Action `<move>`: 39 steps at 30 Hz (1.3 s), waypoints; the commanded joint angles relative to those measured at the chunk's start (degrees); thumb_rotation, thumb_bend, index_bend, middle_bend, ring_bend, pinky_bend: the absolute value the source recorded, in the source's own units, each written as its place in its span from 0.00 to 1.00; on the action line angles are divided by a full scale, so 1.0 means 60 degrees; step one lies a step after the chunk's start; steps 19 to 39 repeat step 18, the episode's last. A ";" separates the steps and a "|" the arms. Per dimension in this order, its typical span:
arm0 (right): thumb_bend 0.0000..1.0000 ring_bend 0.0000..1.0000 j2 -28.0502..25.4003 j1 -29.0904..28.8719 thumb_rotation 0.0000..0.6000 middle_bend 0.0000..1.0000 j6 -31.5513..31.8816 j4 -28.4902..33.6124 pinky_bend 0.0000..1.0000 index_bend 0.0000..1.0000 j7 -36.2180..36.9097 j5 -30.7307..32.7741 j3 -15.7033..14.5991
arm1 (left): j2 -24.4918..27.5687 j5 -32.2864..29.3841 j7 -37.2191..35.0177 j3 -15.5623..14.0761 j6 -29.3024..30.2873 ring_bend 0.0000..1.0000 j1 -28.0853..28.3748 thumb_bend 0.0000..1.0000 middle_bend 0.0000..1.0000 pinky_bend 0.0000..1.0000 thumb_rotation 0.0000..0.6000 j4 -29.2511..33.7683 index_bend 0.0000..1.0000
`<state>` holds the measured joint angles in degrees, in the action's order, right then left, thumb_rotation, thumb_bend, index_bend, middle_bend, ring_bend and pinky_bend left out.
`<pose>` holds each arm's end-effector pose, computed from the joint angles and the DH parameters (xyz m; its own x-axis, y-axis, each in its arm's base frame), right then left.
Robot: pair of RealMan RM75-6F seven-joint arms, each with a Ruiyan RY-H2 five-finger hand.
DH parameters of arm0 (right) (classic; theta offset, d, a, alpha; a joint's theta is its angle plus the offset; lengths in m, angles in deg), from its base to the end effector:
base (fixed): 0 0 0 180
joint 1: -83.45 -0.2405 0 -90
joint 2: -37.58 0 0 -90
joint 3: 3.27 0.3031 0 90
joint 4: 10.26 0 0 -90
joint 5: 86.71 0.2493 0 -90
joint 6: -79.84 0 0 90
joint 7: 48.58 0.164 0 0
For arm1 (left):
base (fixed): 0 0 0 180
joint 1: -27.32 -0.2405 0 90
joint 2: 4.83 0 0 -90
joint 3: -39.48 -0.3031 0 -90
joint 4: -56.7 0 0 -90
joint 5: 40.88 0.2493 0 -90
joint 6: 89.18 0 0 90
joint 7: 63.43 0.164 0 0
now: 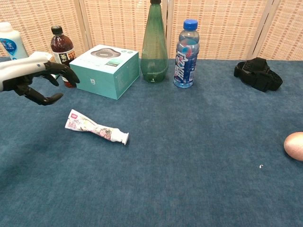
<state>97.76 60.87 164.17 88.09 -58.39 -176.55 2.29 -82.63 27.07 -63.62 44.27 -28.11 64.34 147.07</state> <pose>-0.2530 -0.3087 0.1591 0.4801 0.1986 0.8544 -0.7844 -0.3388 0.5195 -0.2340 0.3769 0.0059 0.2290 0.2939 0.9280 0.9553 -0.2509 -0.1563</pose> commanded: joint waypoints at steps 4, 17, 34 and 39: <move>0.23 0.19 -0.0410 0.0703 1.00 0.36 -0.0189 0.0218 0.27 0.42 -0.0117 0.0979 -0.0261 | 0.0709 0.0172 0.1125 -0.0324 0.2387 0.09 -0.1652 0.44 0.25 0.17 1.00 0.0700 0.27; 0.14 0.17 -0.0045 0.1869 1.00 0.31 0.0085 0.0181 0.27 0.28 -0.0543 0.2176 -0.0474 | 0.1345 0.0128 0.2094 -0.0483 0.4612 0.11 -0.3555 0.39 0.26 0.17 1.00 0.1700 0.30; 0.14 0.17 -0.0020 0.1933 1.00 0.31 0.0156 0.0177 0.27 0.28 -0.0543 0.2168 -0.0472 | 0.1371 0.0145 0.2152 -0.0485 0.4694 0.11 -0.3636 0.39 0.26 0.17 1.00 0.1790 0.31; 0.14 0.17 -0.0020 0.1933 1.00 0.31 0.0156 0.0177 0.27 0.28 -0.0543 0.2168 -0.0472 | 0.1371 0.0145 0.2152 -0.0485 0.4694 0.11 -0.3636 0.39 0.26 0.17 1.00 0.1790 0.31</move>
